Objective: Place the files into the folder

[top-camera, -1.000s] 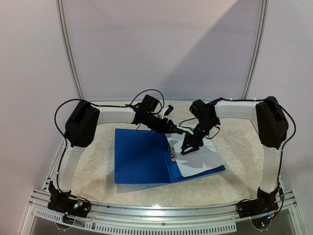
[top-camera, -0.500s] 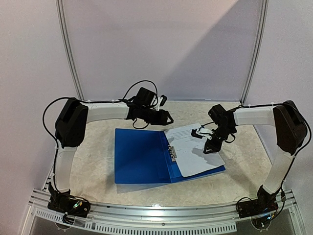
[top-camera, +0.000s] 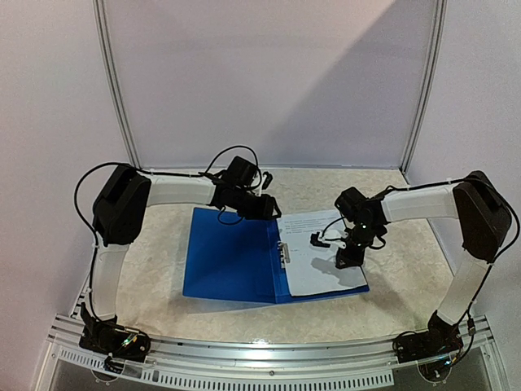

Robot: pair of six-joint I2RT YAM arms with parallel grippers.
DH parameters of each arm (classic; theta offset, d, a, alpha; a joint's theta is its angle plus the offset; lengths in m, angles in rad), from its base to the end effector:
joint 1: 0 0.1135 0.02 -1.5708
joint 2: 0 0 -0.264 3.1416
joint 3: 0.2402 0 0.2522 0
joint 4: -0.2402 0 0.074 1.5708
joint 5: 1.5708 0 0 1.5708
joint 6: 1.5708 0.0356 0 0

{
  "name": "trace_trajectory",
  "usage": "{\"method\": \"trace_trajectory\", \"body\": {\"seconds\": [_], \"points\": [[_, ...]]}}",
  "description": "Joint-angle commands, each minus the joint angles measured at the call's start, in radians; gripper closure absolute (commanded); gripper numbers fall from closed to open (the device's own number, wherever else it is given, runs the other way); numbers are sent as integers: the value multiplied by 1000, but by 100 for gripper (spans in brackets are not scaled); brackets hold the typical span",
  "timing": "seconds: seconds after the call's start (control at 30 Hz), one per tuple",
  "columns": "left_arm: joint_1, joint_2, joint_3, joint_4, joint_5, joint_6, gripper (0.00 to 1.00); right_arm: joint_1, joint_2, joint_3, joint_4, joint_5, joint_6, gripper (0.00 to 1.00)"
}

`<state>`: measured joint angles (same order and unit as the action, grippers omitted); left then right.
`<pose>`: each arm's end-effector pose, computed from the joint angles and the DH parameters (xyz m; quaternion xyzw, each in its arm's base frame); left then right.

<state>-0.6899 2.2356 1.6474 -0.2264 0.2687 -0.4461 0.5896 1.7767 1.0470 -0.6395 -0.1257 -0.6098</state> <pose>0.3752 -0.3219 0.1565 0.1611 0.9081 -0.3017 0.2414 0.2622 0.1808 0.1462 -0.5656 0.8161 0.0615 0.1011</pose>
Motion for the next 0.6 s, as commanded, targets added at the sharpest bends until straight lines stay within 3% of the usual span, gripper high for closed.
{"method": "trace_trajectory", "body": {"seconds": [0.0, 0.13, 0.37, 0.57], "points": [[-8, 20, -8, 14, 17, -4, 47, 12, -15, 20, -25, 27, 9, 78], [-10, 24, 19, 59, 77, 14, 48, 13, -24, 105, -69, 41, 0, 77], [-34, 95, 121, 90, 192, 28, 50, 15, -42, 262, -105, -143, 11, 56], [-47, 183, 184, 88, 257, 12, 52, 49, 54, 363, -95, -186, 15, 56]]}}
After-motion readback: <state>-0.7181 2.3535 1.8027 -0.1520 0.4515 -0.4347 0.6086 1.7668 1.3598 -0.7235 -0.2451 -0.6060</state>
